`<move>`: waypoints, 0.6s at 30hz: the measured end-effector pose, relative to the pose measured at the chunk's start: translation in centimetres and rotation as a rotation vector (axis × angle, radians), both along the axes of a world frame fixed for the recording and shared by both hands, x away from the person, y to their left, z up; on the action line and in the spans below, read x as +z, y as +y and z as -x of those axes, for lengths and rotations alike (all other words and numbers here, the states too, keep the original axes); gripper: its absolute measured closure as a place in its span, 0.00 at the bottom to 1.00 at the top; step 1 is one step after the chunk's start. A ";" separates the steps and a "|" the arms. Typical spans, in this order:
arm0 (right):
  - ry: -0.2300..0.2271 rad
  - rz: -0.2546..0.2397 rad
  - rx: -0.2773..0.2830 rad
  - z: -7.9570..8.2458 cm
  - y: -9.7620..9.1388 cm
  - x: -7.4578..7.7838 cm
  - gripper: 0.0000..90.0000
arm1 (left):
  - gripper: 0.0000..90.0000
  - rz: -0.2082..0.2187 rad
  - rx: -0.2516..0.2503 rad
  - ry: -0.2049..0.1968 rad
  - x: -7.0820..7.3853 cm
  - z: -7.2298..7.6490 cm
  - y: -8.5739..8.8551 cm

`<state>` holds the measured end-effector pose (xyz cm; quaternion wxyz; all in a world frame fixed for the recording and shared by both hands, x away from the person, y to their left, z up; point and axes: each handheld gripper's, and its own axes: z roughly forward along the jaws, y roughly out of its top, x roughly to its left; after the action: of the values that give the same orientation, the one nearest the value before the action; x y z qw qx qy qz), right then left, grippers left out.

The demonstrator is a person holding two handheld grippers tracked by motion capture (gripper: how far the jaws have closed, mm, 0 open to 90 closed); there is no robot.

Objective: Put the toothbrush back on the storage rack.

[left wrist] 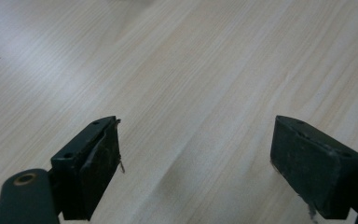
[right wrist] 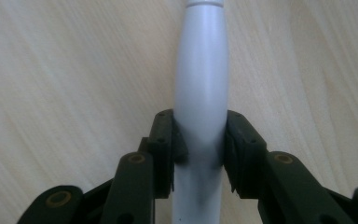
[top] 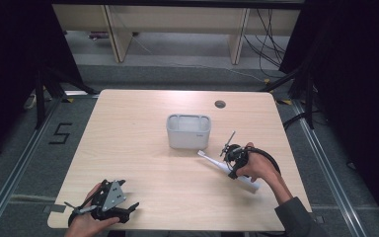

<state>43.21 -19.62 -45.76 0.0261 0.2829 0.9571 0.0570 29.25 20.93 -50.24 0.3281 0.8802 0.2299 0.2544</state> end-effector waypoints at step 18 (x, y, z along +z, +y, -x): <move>-0.240 -0.355 0.058 1.7 -0.1 3.3 0.74 | 0.17 -0.001 0.003 -0.007 0.1 0.1 0.0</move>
<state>41.52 -19.69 -42.45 0.0878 0.2467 0.9298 0.2587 29.18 20.89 -50.17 0.3282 0.8791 0.2300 0.2580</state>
